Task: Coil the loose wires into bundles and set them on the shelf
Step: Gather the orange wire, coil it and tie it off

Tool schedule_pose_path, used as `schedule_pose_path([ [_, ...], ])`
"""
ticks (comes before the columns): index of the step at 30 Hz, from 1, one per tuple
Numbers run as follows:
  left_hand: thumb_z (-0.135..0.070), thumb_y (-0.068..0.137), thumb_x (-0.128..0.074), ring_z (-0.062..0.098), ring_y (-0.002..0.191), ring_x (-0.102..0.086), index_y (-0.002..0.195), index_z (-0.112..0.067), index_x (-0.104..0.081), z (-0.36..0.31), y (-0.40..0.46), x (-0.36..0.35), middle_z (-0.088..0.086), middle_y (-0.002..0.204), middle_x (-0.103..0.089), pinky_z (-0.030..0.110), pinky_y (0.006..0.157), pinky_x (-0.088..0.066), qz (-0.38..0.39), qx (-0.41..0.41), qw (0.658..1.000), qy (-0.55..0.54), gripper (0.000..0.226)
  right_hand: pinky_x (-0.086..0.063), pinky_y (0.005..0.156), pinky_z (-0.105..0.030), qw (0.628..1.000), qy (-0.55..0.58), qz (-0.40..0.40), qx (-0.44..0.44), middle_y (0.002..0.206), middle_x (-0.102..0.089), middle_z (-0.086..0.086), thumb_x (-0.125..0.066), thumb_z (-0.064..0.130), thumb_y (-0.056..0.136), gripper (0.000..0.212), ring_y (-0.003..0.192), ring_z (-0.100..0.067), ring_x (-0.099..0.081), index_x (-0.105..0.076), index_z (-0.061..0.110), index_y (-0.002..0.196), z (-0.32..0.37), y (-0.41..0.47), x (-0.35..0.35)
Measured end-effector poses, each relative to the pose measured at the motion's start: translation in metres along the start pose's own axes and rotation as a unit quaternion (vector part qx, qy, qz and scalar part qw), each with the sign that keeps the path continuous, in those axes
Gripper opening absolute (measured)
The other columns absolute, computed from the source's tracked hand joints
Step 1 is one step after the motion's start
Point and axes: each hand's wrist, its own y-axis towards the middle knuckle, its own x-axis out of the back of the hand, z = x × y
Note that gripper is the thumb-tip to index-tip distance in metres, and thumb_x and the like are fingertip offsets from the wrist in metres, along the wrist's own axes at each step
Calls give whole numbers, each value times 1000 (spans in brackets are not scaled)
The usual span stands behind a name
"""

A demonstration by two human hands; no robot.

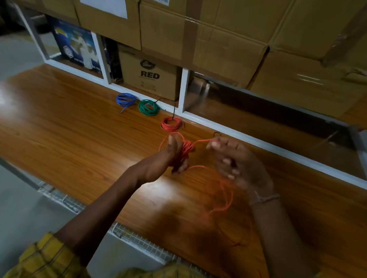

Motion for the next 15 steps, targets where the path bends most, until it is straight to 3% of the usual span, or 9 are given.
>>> schedule_pose_path([
  [3, -100, 77, -2, 23, 65, -38, 117, 5, -54, -9, -7, 1, 9, 75, -48, 36, 65, -36, 37, -11, 998, -44, 124, -16, 35, -21, 993, 99, -66, 20, 52, -35, 8, -49, 20, 104, 23, 32, -1, -26, -63, 6, 93, -1, 14, 23],
  [6, -100, 77, -6, 24, 57, -30, 119, 4, -63, -20, -9, 4, 17, 67, -37, 36, 58, -30, 96, -36, 987, -126, 126, -20, 34, -19, 992, 40, -120, 6, 53, -35, 6, -53, 22, 105, 22, 33, -3, -25, -62, 6, 92, -12, 29, 39],
  [8, -99, 76, -6, 22, 53, -25, 125, 14, -59, -28, -7, 6, 17, 64, -29, 33, 56, -28, 132, -53, 973, -184, 134, -22, 35, -20, 990, -30, -141, -8, 57, -37, 4, -58, 24, 103, 20, 35, -4, -26, -63, 7, 94, -30, 37, 42],
  [11, -89, 78, 10, 20, 51, -24, 126, 19, -54, -37, -5, 4, 16, 63, -22, 28, 56, -33, 136, -89, 949, -272, 134, -21, 37, -20, 985, -66, -157, -28, 60, -41, 3, -64, 26, 99, 16, 38, -4, -28, -65, 12, 92, -57, 41, 33],
  [13, -87, 80, 16, 21, 54, -29, 135, 18, -49, -39, -3, 4, 15, 68, -29, 32, 58, -32, 115, -112, 929, -333, 134, -20, 37, -20, 985, -64, -157, -40, 59, -43, 4, -56, 19, 104, 17, 38, -4, -29, -63, 12, 90, -69, 39, 20],
  [15, -90, 81, 14, 24, 67, -48, 144, 21, -37, -37, 1, 3, 17, 83, -46, 37, 69, -42, 78, -127, 913, -379, 138, -20, 37, -20, 986, -75, -140, -54, 60, -44, 2, -49, 22, 108, 26, 38, -5, -30, -62, 9, 89, -77, 35, 4],
])
